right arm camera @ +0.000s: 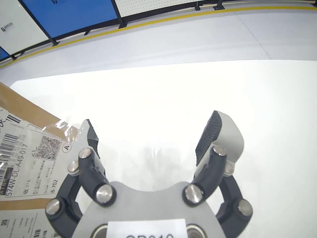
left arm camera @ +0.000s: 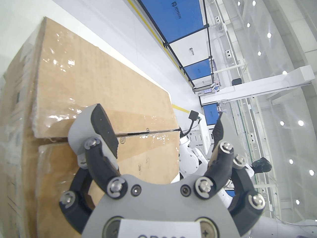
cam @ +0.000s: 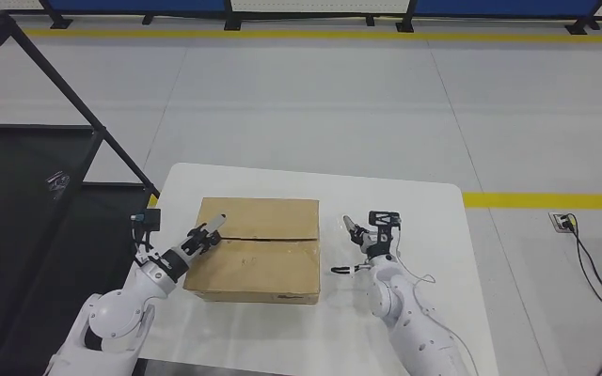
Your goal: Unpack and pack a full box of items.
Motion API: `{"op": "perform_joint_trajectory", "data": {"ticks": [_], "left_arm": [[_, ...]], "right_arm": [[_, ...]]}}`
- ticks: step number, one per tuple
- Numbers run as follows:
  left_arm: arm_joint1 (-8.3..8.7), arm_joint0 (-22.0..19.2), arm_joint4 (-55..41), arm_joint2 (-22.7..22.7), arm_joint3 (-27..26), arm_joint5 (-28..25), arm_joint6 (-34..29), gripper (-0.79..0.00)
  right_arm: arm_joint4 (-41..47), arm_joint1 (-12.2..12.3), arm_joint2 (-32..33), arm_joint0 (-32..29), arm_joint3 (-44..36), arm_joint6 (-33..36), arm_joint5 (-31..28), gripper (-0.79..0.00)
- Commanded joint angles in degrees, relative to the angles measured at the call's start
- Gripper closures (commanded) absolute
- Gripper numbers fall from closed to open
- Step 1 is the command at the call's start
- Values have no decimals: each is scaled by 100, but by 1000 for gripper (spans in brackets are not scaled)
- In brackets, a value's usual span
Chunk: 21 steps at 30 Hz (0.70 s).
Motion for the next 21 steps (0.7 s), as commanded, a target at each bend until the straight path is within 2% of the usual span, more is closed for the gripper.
{"op": "perform_joint_trajectory", "data": {"ticks": [1,6,16,21], "left_arm": [[0,11,-8,-10,-1,-16,-6,-785],[-2,34,-25,-36,-1,-65,-3,-785],[-9,90,-60,-53,13,-171,-16,-785],[-13,113,-60,-59,7,-230,0,-785]], "right_arm": [[119,-3,44,-22,-34,-31,-107,-785],[343,6,169,-84,-118,-116,-435,-785],[467,-1,328,-387,-598,-493,-260,-785],[572,29,496,-646,-914,-670,-414,-785]]}}
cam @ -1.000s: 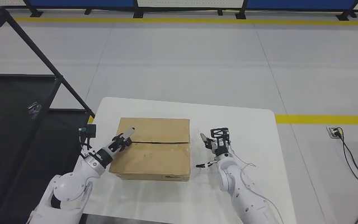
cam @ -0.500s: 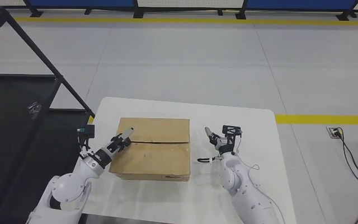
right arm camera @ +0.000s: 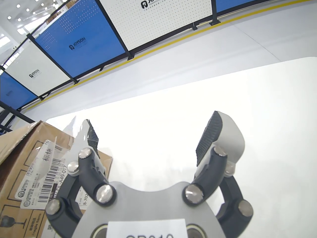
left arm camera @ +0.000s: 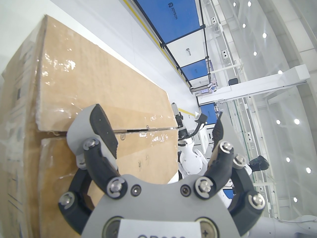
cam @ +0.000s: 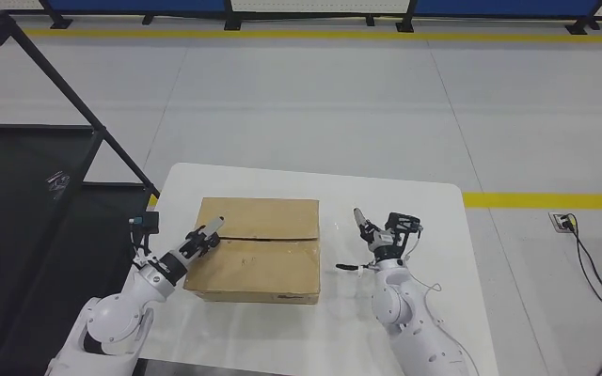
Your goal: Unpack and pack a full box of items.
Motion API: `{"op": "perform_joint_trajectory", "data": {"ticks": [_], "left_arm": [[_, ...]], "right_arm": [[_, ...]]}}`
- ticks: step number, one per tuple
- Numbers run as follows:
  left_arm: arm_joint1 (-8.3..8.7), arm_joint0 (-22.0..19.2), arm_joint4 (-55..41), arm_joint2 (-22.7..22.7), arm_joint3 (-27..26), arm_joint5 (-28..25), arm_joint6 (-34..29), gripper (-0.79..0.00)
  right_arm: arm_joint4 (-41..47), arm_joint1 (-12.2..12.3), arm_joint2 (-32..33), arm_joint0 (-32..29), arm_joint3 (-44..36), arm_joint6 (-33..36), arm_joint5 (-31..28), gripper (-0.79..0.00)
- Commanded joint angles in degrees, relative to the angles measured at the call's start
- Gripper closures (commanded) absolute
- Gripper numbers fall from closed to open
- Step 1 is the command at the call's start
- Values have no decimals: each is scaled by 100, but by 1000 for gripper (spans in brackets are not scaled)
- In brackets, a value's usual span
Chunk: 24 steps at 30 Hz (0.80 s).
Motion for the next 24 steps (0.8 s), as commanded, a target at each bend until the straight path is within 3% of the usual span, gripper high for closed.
{"op": "perform_joint_trajectory", "data": {"ticks": [1,9,24], "left_arm": [[-1,10,1,-8,-8,-21,6,-785],[-5,52,-21,-40,-34,-87,12,-785],[-38,129,-198,-61,-109,-118,231,-785]], "right_arm": [[13,17,64,-92,-99,-44,-101,-785],[-105,86,233,-583,-619,-306,-528,-785],[-292,132,371,-1242,-1451,-655,-624,-785]]}}
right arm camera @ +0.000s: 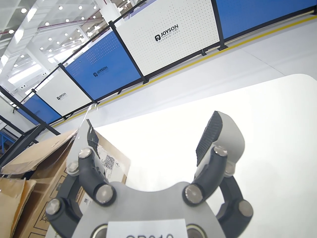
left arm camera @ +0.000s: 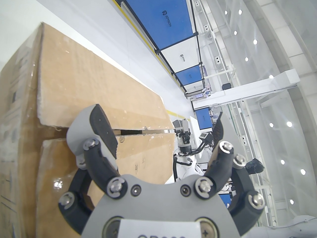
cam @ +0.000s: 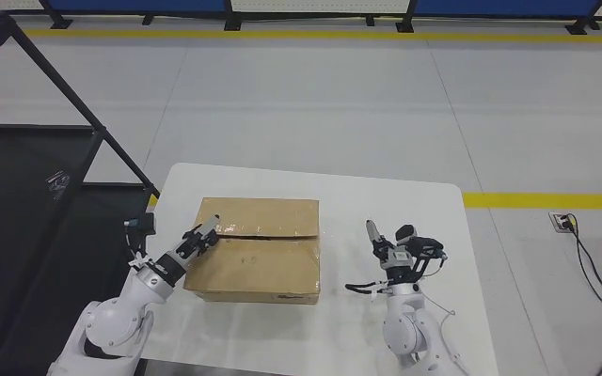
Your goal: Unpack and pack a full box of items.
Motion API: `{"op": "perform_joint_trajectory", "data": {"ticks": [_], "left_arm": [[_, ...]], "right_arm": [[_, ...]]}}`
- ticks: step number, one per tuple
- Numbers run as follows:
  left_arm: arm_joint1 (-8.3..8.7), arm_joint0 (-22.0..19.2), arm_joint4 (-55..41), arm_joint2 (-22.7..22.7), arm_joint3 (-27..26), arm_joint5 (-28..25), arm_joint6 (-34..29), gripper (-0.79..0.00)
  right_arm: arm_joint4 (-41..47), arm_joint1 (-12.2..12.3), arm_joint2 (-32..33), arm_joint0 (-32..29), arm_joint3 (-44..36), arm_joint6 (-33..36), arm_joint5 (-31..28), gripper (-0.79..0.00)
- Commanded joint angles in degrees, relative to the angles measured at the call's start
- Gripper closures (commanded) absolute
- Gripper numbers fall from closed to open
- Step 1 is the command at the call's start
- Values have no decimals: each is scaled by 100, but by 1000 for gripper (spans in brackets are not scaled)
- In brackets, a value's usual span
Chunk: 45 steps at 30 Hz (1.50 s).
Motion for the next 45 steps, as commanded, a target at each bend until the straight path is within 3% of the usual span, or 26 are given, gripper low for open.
{"op": "perform_joint_trajectory", "data": {"ticks": [1,10,25,45], "left_arm": [[-3,9,-5,6,-23,-7,-3,-785],[-26,-68,68,136,-39,-10,-45,-785],[-46,-33,92,179,-50,-95,-82,-785],[-113,-208,180,395,112,50,119,-785]], "right_arm": [[-45,1,-11,-52,-66,-28,2,-785],[-122,-5,28,-268,-330,-245,220,-785],[-518,-154,-246,-603,-1122,-358,2235,-785],[-898,-222,-337,-877,-1877,-296,2448,-785]]}}
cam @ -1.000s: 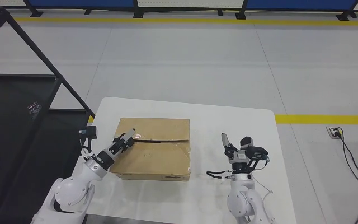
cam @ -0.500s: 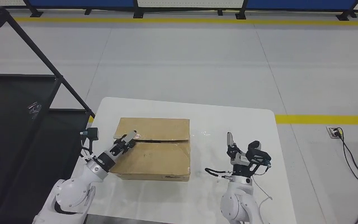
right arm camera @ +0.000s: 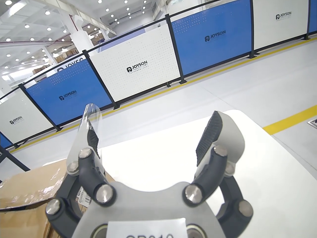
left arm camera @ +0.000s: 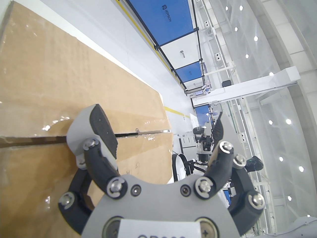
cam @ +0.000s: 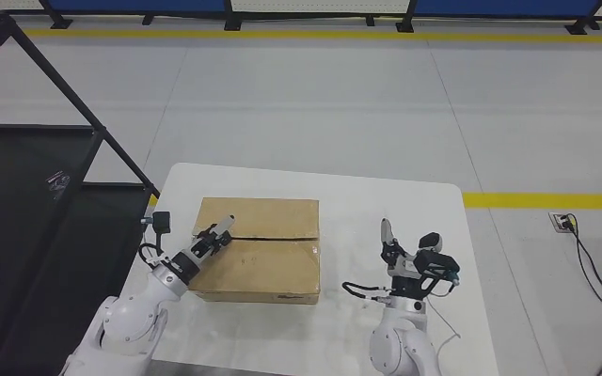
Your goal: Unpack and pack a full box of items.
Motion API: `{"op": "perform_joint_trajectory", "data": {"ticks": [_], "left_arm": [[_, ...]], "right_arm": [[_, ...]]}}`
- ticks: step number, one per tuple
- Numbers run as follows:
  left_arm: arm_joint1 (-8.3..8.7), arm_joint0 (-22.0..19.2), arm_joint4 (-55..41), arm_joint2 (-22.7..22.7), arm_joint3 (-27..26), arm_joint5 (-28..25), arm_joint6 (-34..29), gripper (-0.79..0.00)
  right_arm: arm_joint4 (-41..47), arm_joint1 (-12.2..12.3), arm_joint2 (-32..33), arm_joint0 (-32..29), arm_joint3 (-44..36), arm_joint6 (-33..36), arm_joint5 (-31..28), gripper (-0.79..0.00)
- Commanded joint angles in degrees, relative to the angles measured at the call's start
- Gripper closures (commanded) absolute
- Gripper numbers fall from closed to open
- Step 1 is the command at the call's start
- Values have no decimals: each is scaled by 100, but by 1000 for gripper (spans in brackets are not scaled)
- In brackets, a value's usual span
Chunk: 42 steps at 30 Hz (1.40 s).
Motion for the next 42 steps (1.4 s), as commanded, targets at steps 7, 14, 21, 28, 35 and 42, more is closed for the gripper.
{"op": "perform_joint_trajectory", "data": {"ticks": [7,14,21,28,35,42], "left_arm": [[-9,26,-31,-25,55,-65,-18,-785],[-19,30,-49,-21,94,-115,-56,-785],[-19,104,-82,-76,91,-236,-83,-785],[-20,216,-171,-162,79,-399,-74,-785],[-26,312,-415,-296,93,-476,16,-785],[-30,430,-600,-427,60,-531,69,-785]], "right_arm": [[-154,-19,-14,-94,-234,12,29,-785],[-392,-36,-77,-196,-458,67,108,-785],[-745,-55,-219,-263,-682,173,183,-785],[-1174,-89,-454,-264,-871,333,342,-785],[-1630,-125,-699,-248,-1036,499,494,-785],[-2214,-179,-1029,-187,-1162,763,777,-785]]}}
